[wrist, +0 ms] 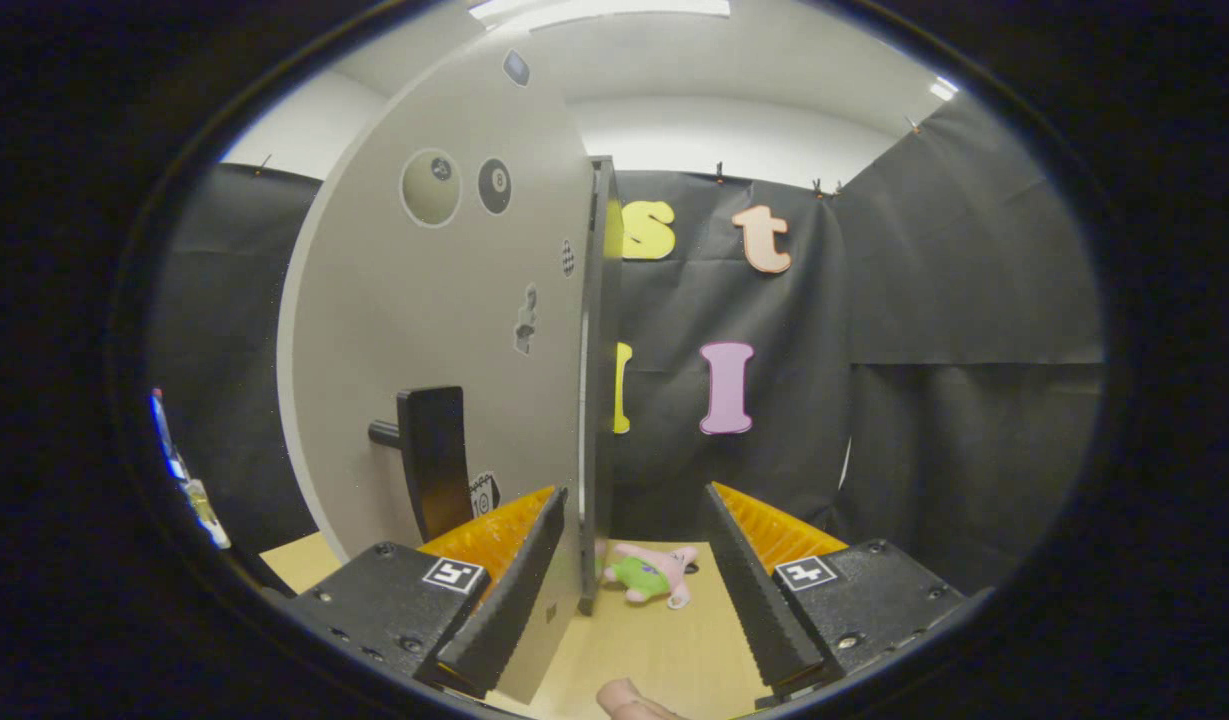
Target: Open the shoe cabinet door, grab the shoes and put them into the shoe cabinet, then close the shoe cabinet door.
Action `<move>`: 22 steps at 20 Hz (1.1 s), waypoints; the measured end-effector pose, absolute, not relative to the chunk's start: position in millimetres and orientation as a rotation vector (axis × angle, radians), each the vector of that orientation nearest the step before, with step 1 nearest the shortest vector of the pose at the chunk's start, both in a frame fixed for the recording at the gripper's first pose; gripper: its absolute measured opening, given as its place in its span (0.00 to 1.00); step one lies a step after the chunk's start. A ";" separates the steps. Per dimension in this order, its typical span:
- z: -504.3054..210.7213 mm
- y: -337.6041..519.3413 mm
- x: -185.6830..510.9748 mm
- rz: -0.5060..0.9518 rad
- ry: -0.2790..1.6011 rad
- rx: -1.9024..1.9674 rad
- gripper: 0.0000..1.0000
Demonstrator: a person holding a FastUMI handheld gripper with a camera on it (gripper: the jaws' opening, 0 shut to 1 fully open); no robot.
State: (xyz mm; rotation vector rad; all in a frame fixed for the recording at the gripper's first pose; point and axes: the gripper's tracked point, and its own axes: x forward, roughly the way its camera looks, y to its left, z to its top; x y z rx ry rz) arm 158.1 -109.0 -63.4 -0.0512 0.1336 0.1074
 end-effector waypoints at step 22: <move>-103.2 142.2 237.4 0.132 0.254 0.071 0.94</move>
